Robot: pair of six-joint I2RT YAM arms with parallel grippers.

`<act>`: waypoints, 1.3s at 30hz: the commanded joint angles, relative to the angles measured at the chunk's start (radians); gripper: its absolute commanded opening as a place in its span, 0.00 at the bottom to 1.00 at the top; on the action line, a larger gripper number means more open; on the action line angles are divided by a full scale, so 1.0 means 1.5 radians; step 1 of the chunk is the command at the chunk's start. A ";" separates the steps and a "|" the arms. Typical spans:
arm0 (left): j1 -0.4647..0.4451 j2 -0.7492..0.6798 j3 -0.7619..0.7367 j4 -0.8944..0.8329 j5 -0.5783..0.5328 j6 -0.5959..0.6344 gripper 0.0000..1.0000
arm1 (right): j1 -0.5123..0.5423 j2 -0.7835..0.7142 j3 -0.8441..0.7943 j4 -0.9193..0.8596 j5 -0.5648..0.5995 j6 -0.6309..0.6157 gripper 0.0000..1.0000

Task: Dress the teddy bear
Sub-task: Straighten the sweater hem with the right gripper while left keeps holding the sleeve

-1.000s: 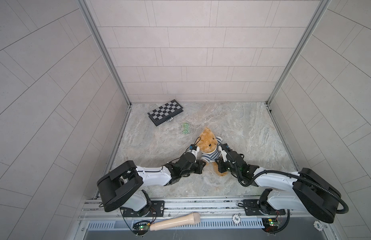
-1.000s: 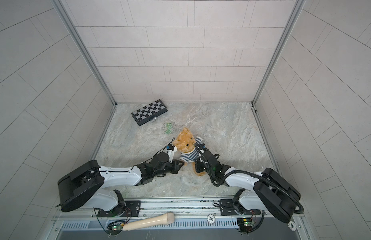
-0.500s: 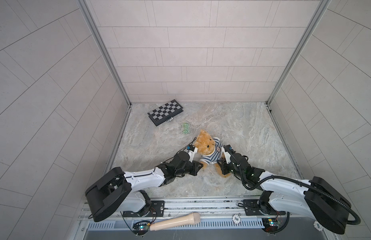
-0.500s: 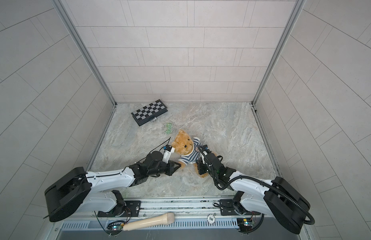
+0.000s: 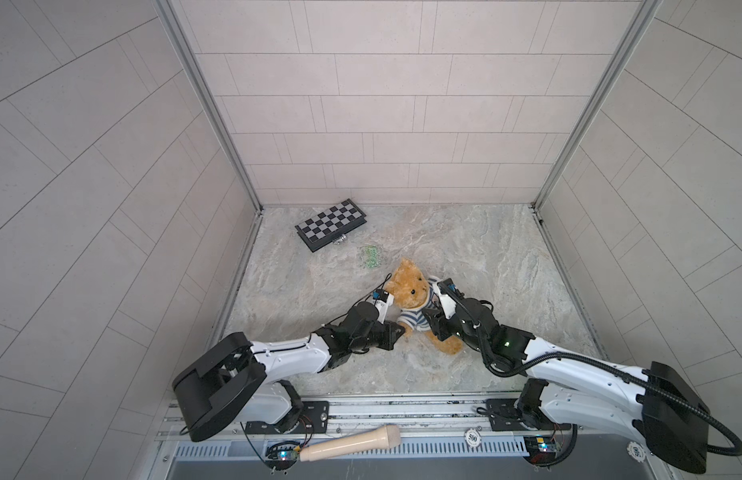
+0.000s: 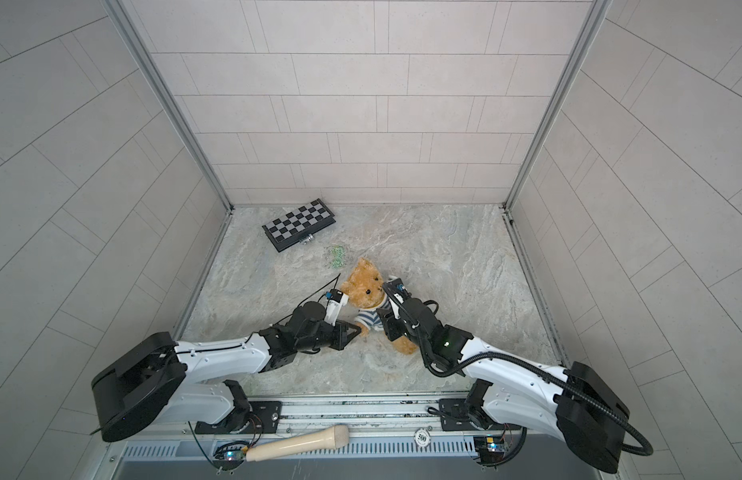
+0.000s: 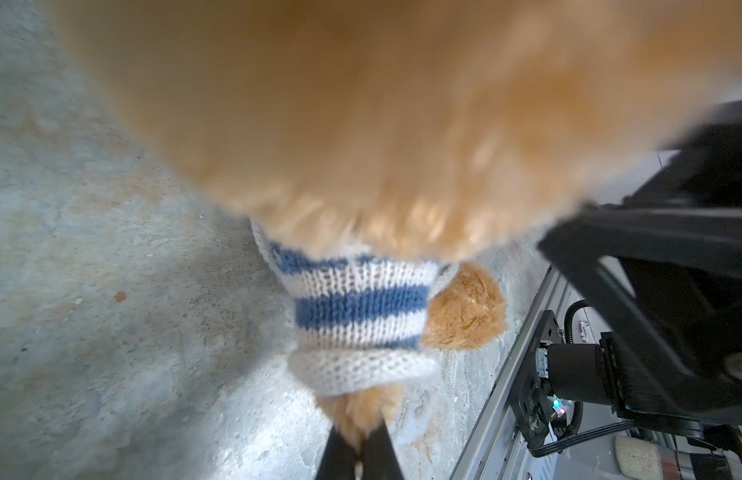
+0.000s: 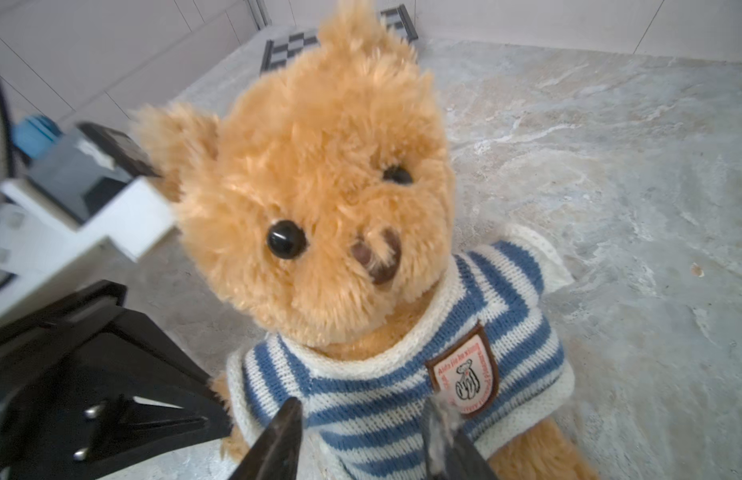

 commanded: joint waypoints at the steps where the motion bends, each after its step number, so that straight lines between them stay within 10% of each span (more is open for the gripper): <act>1: 0.002 -0.006 0.006 0.001 0.000 0.008 0.00 | 0.002 0.046 0.012 0.007 0.014 -0.019 0.48; 8: 0.001 -0.010 0.008 0.008 0.001 0.008 0.00 | 0.002 0.111 0.025 0.048 0.012 -0.027 0.38; 15: 0.003 -0.027 0.004 -0.011 0.001 0.021 0.00 | -0.009 0.115 0.017 0.050 0.055 -0.028 0.01; 39: 0.034 -0.100 -0.018 -0.089 0.109 0.121 0.00 | -0.145 0.077 -0.028 0.094 -0.054 0.012 0.00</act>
